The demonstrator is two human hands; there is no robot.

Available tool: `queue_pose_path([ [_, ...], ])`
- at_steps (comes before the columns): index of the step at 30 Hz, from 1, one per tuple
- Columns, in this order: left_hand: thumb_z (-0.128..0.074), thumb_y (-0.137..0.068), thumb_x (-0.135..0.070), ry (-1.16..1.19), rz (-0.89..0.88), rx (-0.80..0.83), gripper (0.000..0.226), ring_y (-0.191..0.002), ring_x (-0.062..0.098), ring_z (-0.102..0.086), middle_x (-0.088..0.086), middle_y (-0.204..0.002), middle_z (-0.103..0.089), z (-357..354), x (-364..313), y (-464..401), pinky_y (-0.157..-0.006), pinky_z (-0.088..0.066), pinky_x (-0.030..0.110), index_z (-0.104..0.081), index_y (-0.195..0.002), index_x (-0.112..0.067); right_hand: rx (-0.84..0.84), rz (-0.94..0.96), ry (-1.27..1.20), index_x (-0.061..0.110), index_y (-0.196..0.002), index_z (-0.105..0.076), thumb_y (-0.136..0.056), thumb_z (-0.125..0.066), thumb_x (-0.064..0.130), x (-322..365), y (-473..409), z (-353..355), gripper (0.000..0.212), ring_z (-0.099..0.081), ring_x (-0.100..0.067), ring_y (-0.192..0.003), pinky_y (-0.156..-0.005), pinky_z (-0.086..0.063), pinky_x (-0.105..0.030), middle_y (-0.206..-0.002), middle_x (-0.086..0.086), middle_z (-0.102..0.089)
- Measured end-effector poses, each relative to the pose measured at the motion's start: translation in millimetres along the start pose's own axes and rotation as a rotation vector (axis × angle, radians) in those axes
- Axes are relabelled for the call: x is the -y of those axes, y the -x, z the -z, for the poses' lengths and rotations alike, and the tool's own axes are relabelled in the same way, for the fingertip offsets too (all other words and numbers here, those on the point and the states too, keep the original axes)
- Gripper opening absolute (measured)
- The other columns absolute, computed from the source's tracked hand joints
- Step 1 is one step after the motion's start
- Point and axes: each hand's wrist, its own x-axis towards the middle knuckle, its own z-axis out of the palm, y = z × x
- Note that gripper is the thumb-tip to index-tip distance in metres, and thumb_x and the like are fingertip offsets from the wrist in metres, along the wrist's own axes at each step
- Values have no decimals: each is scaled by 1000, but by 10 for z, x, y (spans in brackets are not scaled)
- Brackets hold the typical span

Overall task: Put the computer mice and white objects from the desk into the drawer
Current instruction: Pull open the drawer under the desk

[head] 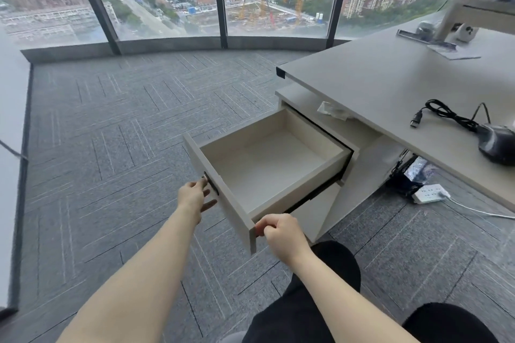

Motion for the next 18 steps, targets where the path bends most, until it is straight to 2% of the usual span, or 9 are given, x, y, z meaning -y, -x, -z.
queue_pose_path([
  [1, -56, -95, -18, -13, 4, 6, 11, -109, 24, -61, 10, -116, -62, 16, -1, 16, -59, -60, 39, -59, -100, -8, 3, 1, 4, 21, -80, -78, -79, -42, 3, -9, 1, -5, 41, -62, -34, -67, -59, -45, -30, -83, -4, -78],
  [3, -54, -95, -19, -59, 23, -6, 24, -102, 26, -62, 13, -112, -60, 11, -32, 90, -66, -59, 43, -59, -112, -3, 33, 2, 23, 22, -90, -78, -81, -42, 5, -5, 27, 20, 41, -68, -30, -84, -66, -52, -31, -90, 3, -77],
  [6, -43, -91, -20, -285, -129, -140, 37, -73, 28, -52, 32, -113, -57, -81, -204, 253, -64, -48, 39, -53, -118, 4, -17, 33, -4, 20, -104, -74, -88, -46, 6, 43, 111, 206, 36, -67, -20, -80, -69, -54, -26, -101, 3, -75],
  [7, -40, -89, -22, -356, -240, -180, 38, -78, 29, -53, 29, -119, -57, -147, -295, 318, -69, -48, 41, -52, -118, 1, -73, 51, -42, 19, -105, -74, -89, -47, 5, 63, 146, 323, 34, -66, -23, -79, -68, -54, -26, -101, 1, -74],
  [9, -36, -89, -28, -417, -477, -177, 44, -105, 32, -56, 18, -128, -54, -378, -493, 518, -89, -49, 49, -50, -125, -7, -240, 106, -92, 20, -101, -74, -89, -48, 3, 101, 229, 655, 33, -67, -29, -82, -68, -55, -29, -95, 2, -75],
  [11, -37, -93, -26, -422, -666, -75, 40, -111, 31, -56, 14, -127, -57, -760, -688, 798, -94, -47, 46, -51, -127, -10, -434, 171, -99, 23, -97, -73, -89, -49, 3, 125, 329, 1087, 32, -68, -24, -78, -70, -56, -32, -88, 5, -75],
  [14, -45, -95, -16, -412, -803, 188, 30, -106, 25, -59, 9, -114, -62, -1531, -838, 1281, -92, -45, 34, -59, -120, -9, -744, 223, -90, 22, -100, -72, -91, -50, 2, 124, 532, 1815, 31, -63, -16, -64, -59, -50, -25, -86, 6, -74],
  [16, -49, -93, -16, -428, -838, 375, 27, -104, 22, -60, 4, -110, -63, -2086, -814, 1634, -93, -46, 31, -61, -117, -11, -965, 229, -4, 22, -102, -70, -89, -51, 3, 83, 713, 2309, 30, -62, -13, -73, -67, -48, -24, -91, 5, -73],
  [18, -53, -92, -20, -493, -823, 560, 27, -100, 16, -59, 3, -115, -64, -2615, -705, 2012, -92, -44, 27, -61, -117, -14, -1172, 176, 147, 20, -108, -69, -87, -54, 6, -47, 906, 2783, 29, -61, -21, -93, -78, -46, -29, -102, 2, -71],
])
